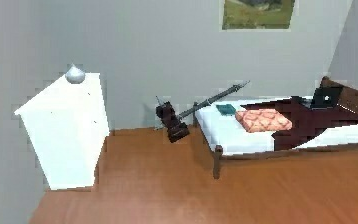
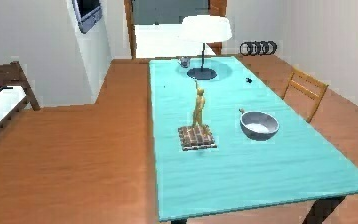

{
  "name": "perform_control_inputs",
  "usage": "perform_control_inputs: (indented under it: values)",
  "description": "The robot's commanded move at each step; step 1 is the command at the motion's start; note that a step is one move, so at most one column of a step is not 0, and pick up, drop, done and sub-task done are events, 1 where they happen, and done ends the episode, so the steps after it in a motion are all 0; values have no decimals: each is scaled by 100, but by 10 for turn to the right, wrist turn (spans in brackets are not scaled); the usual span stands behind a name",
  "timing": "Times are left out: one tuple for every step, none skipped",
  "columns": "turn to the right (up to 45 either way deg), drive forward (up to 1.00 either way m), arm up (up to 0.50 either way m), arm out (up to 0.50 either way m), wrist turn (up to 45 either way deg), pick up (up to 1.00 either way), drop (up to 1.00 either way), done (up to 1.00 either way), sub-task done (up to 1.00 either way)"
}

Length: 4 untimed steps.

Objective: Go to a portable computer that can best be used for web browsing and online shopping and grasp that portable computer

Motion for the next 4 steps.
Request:
perform_control_inputs:
  values:
    - [210, 0, 0, 0, 0, 0, 0, 0, 0]
    - [0, 40, 0, 0, 0, 0, 0, 0, 0]
    - [420, 0, 0, 0, 0, 0, 0, 0, 0]
    - [0, 100, 0, 0, 0, 0, 0, 0, 0]
